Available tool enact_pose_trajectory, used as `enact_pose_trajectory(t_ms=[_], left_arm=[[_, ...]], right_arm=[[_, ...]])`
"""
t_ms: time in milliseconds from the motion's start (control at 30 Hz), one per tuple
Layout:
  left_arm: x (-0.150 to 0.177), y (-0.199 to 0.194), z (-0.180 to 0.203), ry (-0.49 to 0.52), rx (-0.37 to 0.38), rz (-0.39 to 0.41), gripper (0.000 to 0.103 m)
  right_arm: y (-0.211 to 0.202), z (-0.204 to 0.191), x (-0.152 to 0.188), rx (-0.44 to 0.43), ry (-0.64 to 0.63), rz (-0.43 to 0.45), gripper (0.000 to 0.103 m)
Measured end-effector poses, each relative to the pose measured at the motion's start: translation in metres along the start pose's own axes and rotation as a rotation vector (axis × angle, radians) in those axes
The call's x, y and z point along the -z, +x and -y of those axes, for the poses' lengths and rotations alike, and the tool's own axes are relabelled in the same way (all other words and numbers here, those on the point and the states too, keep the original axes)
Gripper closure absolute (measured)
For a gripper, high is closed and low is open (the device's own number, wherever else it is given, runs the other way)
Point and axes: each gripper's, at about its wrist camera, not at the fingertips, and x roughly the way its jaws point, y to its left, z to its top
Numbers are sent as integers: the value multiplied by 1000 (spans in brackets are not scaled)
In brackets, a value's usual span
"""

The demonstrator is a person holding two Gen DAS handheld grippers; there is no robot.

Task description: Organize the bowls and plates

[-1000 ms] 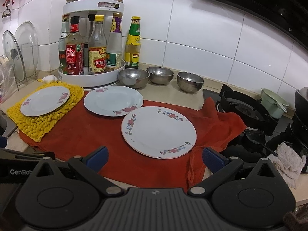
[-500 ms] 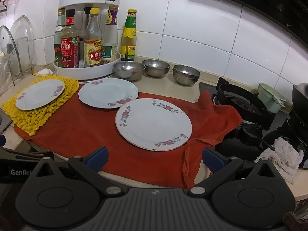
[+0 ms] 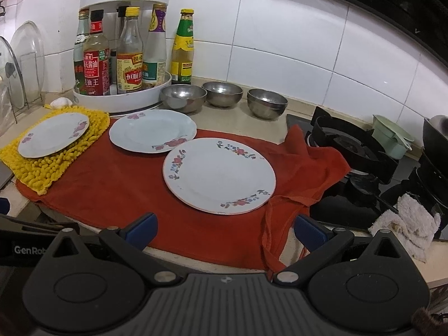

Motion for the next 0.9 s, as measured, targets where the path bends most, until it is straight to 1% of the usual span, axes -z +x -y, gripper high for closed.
enact_pose_trajectory(t_ms=[233,433,667,900], left_arm=[[-4,3,6,12,14,4,0],[-8,9,8,11,34,-10,0],[-16,20,13,16,56,-26,0],[-25,34,22,26,73,-41,0]], right_arm=[[3,6,0,21,9,-13,3],[11,11,-2,18,25,-21,3],[24,19,-5,17,58,-40,3],[35,24,-11,20,57,-55,3]])
